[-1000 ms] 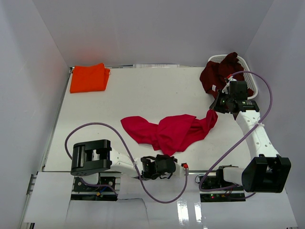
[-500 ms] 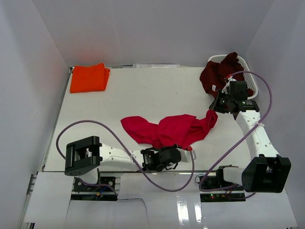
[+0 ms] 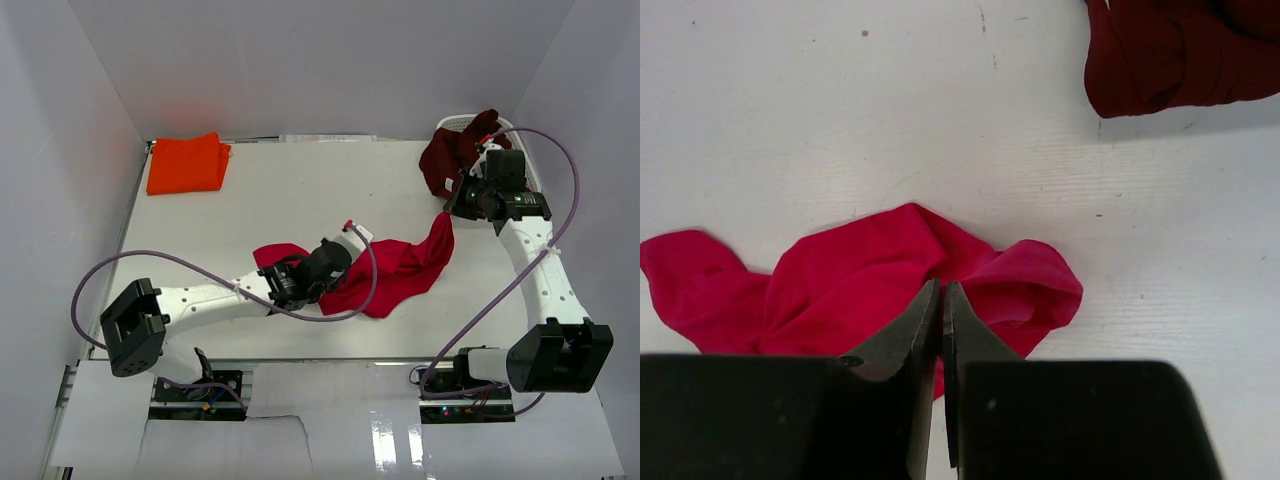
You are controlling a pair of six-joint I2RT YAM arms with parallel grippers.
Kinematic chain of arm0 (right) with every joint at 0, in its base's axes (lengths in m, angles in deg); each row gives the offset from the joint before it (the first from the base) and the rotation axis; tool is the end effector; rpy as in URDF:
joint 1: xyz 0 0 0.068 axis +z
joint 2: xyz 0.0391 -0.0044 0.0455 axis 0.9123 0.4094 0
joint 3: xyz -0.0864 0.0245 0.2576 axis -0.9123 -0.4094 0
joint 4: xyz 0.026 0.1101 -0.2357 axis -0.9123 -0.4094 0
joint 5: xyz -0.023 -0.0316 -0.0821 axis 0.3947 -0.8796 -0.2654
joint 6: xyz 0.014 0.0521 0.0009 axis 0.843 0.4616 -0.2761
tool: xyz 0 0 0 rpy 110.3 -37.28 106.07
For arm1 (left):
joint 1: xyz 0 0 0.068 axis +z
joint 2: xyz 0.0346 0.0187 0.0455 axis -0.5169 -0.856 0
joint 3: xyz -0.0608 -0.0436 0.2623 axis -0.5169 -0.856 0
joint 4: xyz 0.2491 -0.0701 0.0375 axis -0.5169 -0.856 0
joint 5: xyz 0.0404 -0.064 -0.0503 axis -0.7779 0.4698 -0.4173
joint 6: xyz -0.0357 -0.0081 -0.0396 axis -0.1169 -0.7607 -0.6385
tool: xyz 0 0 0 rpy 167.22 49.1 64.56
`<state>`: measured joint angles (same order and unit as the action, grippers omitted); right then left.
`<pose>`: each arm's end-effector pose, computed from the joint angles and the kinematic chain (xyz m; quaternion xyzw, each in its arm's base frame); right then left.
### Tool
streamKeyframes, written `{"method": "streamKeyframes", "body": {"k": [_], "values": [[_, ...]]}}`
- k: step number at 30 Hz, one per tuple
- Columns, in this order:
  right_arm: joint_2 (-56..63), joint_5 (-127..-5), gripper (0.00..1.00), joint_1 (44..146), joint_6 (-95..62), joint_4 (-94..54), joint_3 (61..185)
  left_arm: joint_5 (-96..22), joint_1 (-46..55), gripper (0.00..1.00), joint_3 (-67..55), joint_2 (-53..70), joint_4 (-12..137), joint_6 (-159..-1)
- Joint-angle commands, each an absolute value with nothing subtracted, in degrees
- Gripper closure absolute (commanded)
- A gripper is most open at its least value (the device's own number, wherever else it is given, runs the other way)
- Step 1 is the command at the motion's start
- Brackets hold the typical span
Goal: Fold and stack the t-shirts
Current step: Flatten out the tshirt
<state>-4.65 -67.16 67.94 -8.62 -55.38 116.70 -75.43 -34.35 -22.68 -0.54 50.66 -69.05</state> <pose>0.2738 0.0138 0.3420 0.0738 0.9001 0.1097 0.4151 0.1489 -0.2835 0.2478 0.3662 0.7948 -0.0377 0.4825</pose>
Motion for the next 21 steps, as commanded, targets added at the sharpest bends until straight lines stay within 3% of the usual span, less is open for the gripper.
{"method": "streamKeyframes", "body": {"k": [1,10,21], "values": [[-2.5,-69.1,0.92,68.2,-9.4,-57.6,122.7,-74.3,-30.8,1.00,-19.0,4.2,45.9,-74.1],[2.0,-67.9,0.92,68.2,-9.2,-54.8,128.5,-68.2,-17.2,1.00,-13.3,7.4,42.2,-77.6],[18.5,-63.3,0.92,70.3,-13.2,-62.8,155.8,-56.3,1.7,1.00,-3.7,4.9,36.9,-80.3]]}}
